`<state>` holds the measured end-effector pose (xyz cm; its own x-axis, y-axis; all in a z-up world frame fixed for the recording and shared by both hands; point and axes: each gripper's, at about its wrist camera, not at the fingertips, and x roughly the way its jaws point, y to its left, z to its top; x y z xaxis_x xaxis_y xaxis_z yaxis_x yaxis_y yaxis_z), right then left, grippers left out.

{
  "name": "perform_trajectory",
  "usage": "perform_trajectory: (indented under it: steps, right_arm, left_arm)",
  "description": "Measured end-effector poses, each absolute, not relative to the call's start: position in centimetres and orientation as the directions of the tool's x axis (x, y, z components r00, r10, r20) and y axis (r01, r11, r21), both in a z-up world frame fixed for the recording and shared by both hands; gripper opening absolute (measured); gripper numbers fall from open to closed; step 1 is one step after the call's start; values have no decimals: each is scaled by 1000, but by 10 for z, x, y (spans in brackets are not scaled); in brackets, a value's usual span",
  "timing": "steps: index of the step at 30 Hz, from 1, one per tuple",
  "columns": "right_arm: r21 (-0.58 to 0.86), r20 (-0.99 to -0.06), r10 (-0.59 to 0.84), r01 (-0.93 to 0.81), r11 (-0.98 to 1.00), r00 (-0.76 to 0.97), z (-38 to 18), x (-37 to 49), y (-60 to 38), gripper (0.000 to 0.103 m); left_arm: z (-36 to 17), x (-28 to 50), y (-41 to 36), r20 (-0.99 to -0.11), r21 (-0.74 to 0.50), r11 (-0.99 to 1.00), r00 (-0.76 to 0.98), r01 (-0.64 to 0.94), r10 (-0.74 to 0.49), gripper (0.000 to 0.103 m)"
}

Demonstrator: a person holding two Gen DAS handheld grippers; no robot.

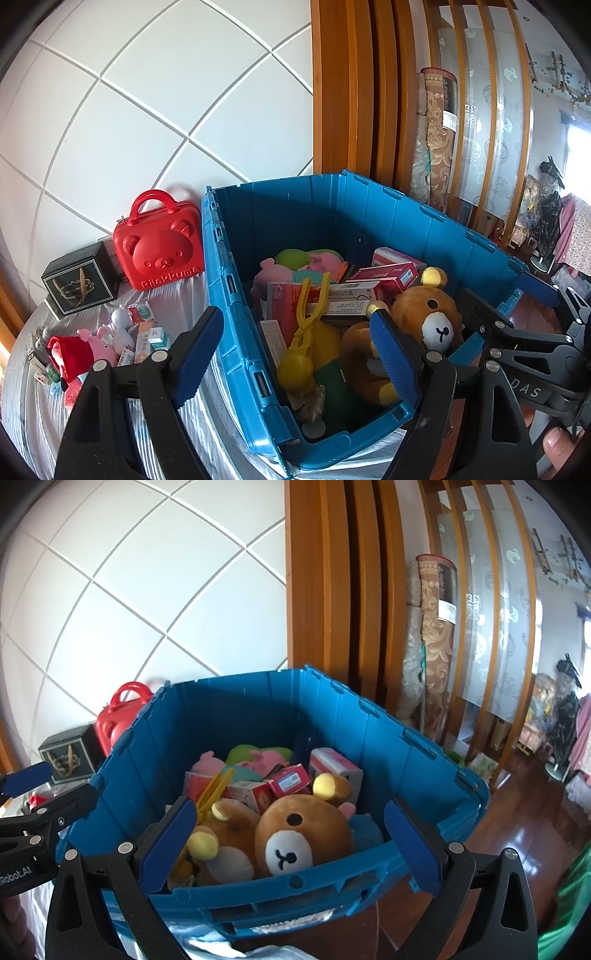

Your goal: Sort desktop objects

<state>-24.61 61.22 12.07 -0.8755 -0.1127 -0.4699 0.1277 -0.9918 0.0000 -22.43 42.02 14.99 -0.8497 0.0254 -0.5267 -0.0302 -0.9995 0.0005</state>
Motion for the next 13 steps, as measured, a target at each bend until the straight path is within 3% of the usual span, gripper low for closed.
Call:
perform_trajectory:
  steps: [13]
  right_arm:
    - [3,-473,-113,127,-992,-874,120,-248,615,103]
  left_arm:
    - [148,-225,421,-534,2,-999,-845,-37,30,81]
